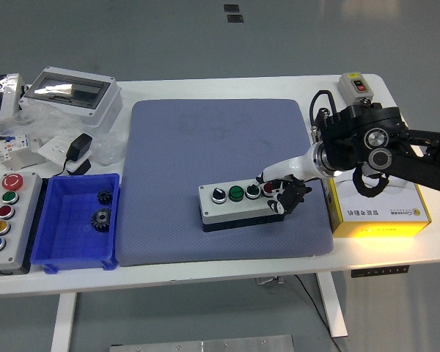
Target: Pick up the button,place it on the desk,press the button,press the button
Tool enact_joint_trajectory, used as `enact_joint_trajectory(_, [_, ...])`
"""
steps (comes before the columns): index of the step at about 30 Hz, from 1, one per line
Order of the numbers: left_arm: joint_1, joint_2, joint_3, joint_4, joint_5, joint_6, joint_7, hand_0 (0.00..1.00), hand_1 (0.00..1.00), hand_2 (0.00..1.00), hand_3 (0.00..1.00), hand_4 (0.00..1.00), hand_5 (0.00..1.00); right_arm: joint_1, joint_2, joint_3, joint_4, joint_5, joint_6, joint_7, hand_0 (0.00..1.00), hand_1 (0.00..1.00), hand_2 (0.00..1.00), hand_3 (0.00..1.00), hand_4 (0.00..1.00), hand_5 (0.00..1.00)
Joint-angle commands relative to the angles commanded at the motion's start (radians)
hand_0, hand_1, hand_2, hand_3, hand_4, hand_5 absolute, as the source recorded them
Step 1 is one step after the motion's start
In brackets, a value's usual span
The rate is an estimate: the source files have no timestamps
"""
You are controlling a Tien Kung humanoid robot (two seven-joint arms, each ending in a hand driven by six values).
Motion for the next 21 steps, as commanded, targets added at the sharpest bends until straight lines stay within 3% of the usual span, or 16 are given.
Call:
enact_joint_trajectory(5, [0.001, 0.001, -0.005, 0.0, 0.006, 0.0, 0.002, 0.649, 0.569, 0.621, 0.584, 0.631, 0.167, -0.014, -0.084, 0.141, 0.007, -0.012, 0.045, -0.006, 0.018, 0.116, 0.263, 0.978, 0.183, 0.057])
enact_joint_trajectory(7, [0.001, 0.001, -0.007, 0.0, 0.01, 0.0, 0.003, 0.649, 0.569, 0.621, 0.584, 0.631, 0.167, -0.04, -0.098, 0.199, 0.0, -0.049, 0.039, -0.006, 0.018, 0.116, 0.263, 0.978, 0.183, 0.057])
enact_joint_trajectory(10, [0.001, -0.001, -0.007, 0.0, 0.012, -0.001, 0.003, 0.649, 0.569, 0.621, 0.585, 0.631, 0.168, -0.099, -0.092, 0.306, -0.017, -0.134, -0.008, 0.001, 0.017, 0.115, 0.263, 0.967, 0.187, 0.059])
enact_joint_trajectory(13, [0.002, -0.006, -0.005, 0.0, 0.013, -0.002, 0.003, 0.649, 0.569, 0.621, 0.585, 0.631, 0.168, -0.178, -0.045, 0.423, -0.043, -0.251, -0.096, 0.069, 0.017, 0.115, 0.263, 0.967, 0.187, 0.059])
enact_joint_trajectory(14, [0.002, -0.008, -0.005, 0.0, 0.014, -0.002, 0.003, 0.649, 0.569, 0.621, 0.585, 0.631, 0.169, -0.209, -0.025, 0.462, -0.051, -0.29, -0.132, 0.097, 0.027, 0.112, 0.275, 0.958, 0.293, 0.124])
enact_joint_trajectory(19, [0.007, -0.018, -0.007, 0.0, 0.021, -0.003, 0.005, 0.649, 0.569, 0.621, 0.585, 0.631, 0.169, -0.371, 0.082, 0.653, -0.109, -0.482, -0.319, 0.239, 0.027, 0.112, 0.275, 0.958, 0.293, 0.124])
enact_joint_trajectory(20, [0.008, -0.019, -0.008, 0.0, 0.022, -0.003, 0.005, 0.649, 0.57, 0.621, 0.585, 0.631, 0.17, -0.401, 0.102, 0.686, -0.12, -0.518, -0.355, 0.265, 0.044, 0.147, 0.446, 0.97, 0.519, 0.22])
enact_joint_trajectory(21, [0.008, -0.021, -0.009, 0.0, 0.023, -0.002, 0.006, 0.649, 0.57, 0.621, 0.585, 0.631, 0.17, -0.436, 0.127, 0.722, -0.135, -0.56, -0.397, 0.296, 0.044, 0.147, 0.446, 0.97, 0.519, 0.22])
